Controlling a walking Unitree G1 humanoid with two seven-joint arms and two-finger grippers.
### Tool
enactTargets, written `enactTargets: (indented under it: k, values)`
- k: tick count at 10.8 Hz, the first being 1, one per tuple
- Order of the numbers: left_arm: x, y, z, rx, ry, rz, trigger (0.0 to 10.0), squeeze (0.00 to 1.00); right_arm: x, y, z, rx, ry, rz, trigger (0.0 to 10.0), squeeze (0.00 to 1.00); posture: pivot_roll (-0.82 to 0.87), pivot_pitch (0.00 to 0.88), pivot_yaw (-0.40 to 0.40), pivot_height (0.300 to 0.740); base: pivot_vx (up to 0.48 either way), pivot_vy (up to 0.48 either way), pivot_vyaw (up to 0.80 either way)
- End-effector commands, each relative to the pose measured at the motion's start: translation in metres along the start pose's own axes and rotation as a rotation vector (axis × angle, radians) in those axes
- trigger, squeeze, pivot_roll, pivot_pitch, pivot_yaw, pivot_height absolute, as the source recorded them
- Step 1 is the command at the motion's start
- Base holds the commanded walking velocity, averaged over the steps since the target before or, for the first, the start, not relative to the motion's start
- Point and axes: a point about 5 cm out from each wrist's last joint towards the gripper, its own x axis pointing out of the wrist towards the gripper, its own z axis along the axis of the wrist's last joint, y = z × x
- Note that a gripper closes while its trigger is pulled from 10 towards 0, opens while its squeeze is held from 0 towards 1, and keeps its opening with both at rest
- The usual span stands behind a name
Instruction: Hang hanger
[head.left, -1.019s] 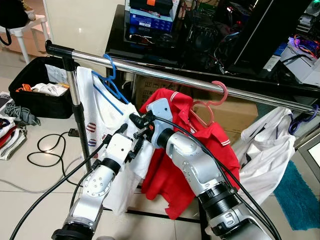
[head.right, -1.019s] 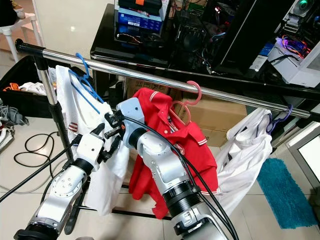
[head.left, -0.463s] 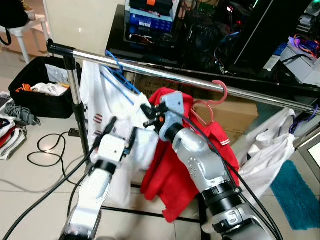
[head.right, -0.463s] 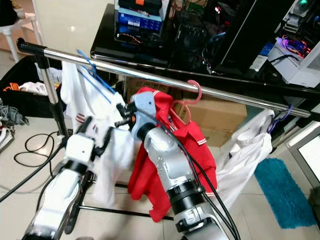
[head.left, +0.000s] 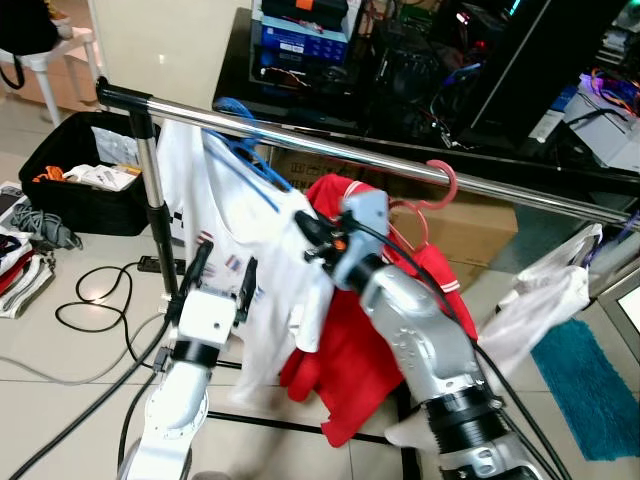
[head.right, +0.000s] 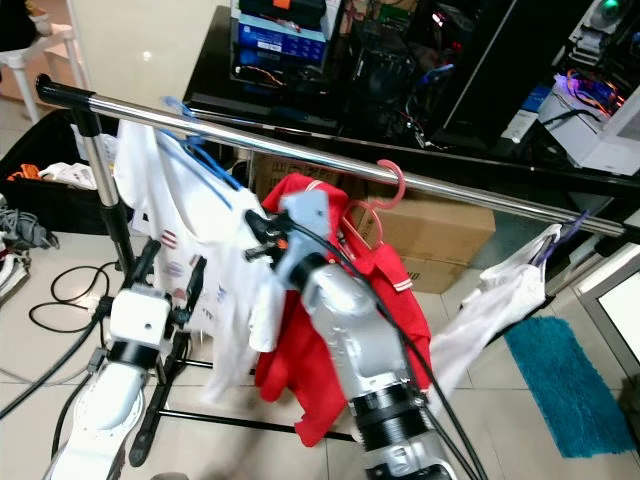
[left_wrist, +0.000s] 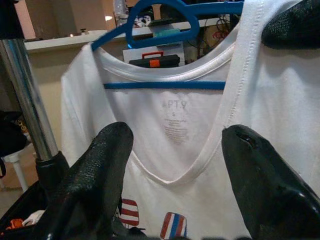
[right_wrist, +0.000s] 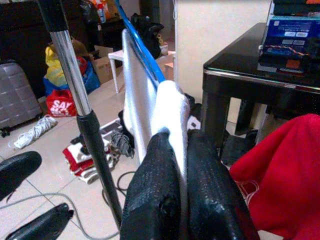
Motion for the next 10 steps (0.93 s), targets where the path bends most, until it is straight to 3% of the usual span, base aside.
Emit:
enactTargets:
  k: [1, 4, 8, 9, 10]
  values:
    - [-0.001, -0.008, 0.003, -0.006, -0.004, -0.022, 10.0, 0.00, -0.005, -0.006, 0.016, 0.000, -0.075, -0.016, 0.0, 0.00, 0.31, 0.078, -0.186, 0.740, 0.000, 0.000, 0.00]
    - [-0.020, -0.016, 0.011, -0.043, 0.001, -0.044, 10.0, 0.00, -0.038, -0.033, -0.009, -0.041, 0.002, -0.092, 0.0, 0.00, 0.30, 0.074, -0.185, 0.740, 0.000, 0.000, 0.00]
    - [-0.045, -0.010, 0.011, -0.081, 0.060, -0.004, 10.0, 0.00, -0.070, -0.039, -0.015, -0.023, -0.034, -0.085, 0.0, 0.00, 0.29, 0.064, -0.170, 0.740, 0.000, 0.000, 0.00]
    - [-0.046, -0.009, 0.011, -0.081, 0.068, 0.017, 10.0, 0.00, -0.085, -0.039, -0.017, -0.021, -0.041, -0.046, 1.1, 0.00, 0.28, 0.061, -0.165, 0.740, 0.000, 0.000, 0.00]
    - [-0.046, -0.010, 0.011, -0.084, 0.071, 0.021, 10.0, 0.00, -0.095, -0.038, -0.020, -0.025, -0.035, -0.022, 10.0, 0.00, 0.27, 0.060, -0.163, 0.740, 0.000, 0.000, 0.00]
